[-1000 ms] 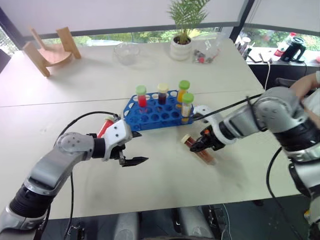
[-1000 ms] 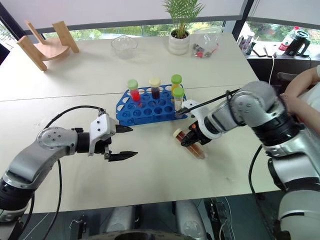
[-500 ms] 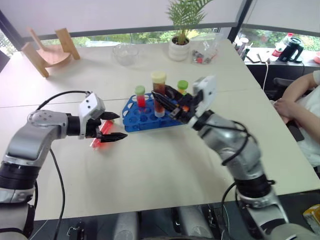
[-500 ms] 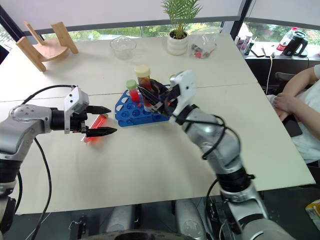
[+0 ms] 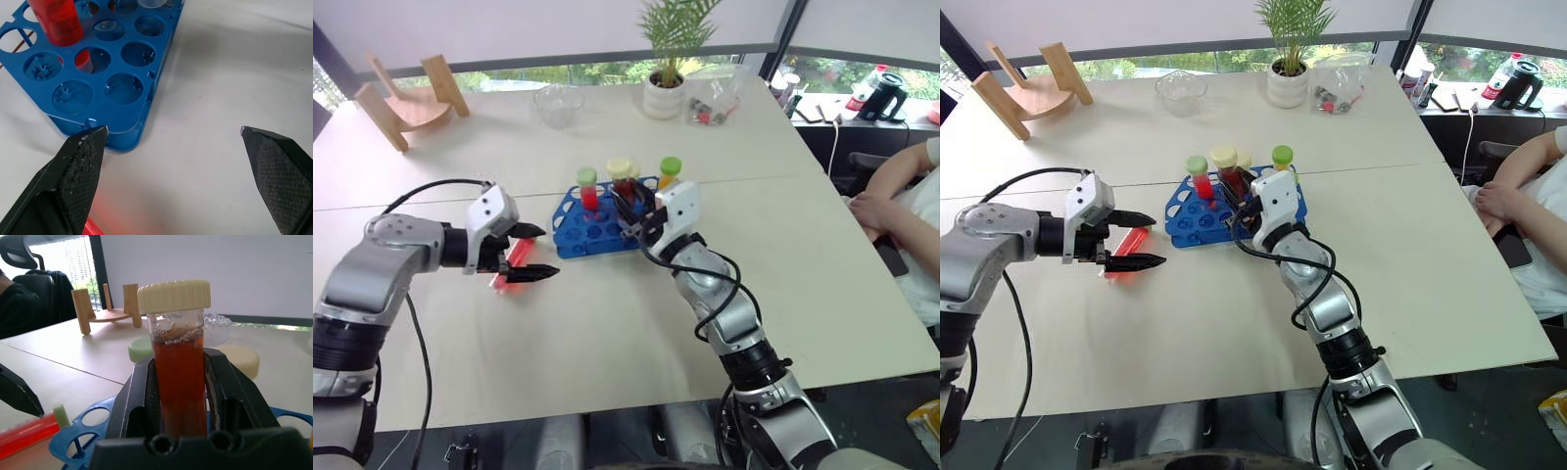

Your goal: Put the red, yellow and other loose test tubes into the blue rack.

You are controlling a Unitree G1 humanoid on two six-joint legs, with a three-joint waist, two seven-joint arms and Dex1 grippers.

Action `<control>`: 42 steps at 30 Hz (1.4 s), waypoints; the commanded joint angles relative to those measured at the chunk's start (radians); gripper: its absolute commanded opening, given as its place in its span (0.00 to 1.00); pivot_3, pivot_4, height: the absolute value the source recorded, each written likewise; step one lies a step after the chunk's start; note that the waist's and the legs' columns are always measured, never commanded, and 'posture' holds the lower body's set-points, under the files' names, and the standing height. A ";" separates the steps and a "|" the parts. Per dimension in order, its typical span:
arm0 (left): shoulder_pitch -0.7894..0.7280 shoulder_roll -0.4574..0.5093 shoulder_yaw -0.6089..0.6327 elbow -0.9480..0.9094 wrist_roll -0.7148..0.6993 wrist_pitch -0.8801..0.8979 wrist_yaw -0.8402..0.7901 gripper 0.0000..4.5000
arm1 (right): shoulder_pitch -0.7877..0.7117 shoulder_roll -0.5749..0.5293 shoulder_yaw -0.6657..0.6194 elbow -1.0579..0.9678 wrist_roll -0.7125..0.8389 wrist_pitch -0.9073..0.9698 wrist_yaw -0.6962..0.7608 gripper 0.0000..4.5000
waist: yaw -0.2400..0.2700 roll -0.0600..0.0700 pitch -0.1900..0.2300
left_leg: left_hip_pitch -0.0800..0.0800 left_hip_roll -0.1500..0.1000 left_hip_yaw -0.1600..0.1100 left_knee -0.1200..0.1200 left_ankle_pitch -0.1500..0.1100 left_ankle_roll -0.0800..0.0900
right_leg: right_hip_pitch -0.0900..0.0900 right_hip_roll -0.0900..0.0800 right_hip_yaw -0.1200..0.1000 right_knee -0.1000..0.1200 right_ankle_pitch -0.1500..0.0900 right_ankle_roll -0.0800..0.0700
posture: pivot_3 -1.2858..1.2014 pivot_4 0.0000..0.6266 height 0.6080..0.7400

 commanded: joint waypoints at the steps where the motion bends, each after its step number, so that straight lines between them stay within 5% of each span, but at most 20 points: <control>1: 0.006 0.014 0.033 -0.028 -0.003 0.004 0.010 1.00 | 0.010 0.004 -0.023 -0.017 -0.030 -0.037 0.008 0.19 | 0.000 0.000 0.000 | 0.000 0.000 0.000 0.000 0.000 0.000 | 0.000 0.000 0.000 0.000 0.000 0.000 | 0.52 0.24 1.00; 30: -0.004 -0.011 0.015 -0.007 0.006 -0.010 0.023 1.00 | 0.062 0.047 -0.031 0.053 -0.135 -0.105 0.032 0.19 | -0.001 0.000 0.000 | 0.002 0.000 0.000 0.000 0.000 0.000 | 0.001 0.000 0.000 0.002 0.000 0.000 | 0.52 0.24 1.00; 37: -0.016 0.019 0.052 0.006 -0.002 0.003 0.027 1.00 | 0.093 0.033 -0.037 -0.075 -0.109 -0.052 0.080 0.97 | 0.000 0.000 0.000 | 0.001 0.000 0.000 0.000 0.000 0.000 | 0.001 0.000 0.000 0.002 0.000 0.000 | 0.52 0.24 1.00; 42: -0.095 0.043 0.095 0.033 -0.002 0.076 0.082 1.00 | 0.101 -0.011 -0.035 -0.217 -0.065 0.020 0.169 0.99 | 0.003 0.000 0.000 | 0.001 0.000 -0.001 0.001 0.000 0.000 | 0.001 0.000 0.000 0.003 0.000 0.000 | 0.52 0.24 1.00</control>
